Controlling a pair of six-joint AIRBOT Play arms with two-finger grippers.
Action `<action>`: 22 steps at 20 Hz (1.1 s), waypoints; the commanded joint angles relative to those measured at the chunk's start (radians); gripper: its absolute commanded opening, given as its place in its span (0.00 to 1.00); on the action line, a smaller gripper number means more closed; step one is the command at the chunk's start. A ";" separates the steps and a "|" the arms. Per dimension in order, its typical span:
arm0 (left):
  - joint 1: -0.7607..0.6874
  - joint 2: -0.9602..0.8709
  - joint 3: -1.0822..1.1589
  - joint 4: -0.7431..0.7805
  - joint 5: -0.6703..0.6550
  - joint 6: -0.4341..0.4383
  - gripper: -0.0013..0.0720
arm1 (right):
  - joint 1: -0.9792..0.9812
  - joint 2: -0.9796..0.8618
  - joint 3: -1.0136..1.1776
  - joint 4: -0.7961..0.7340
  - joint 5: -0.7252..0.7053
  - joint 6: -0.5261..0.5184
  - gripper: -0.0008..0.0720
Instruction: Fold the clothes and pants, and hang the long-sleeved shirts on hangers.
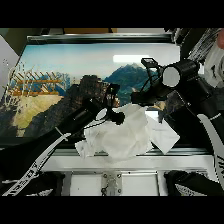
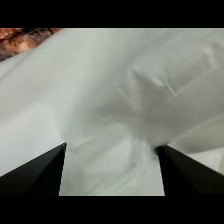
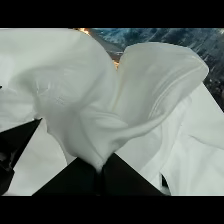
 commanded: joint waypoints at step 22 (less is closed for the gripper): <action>0.219 0.196 0.000 -0.298 -0.216 0.372 0.74 | 0.037 -0.015 0.000 0.000 0.000 0.011 0.03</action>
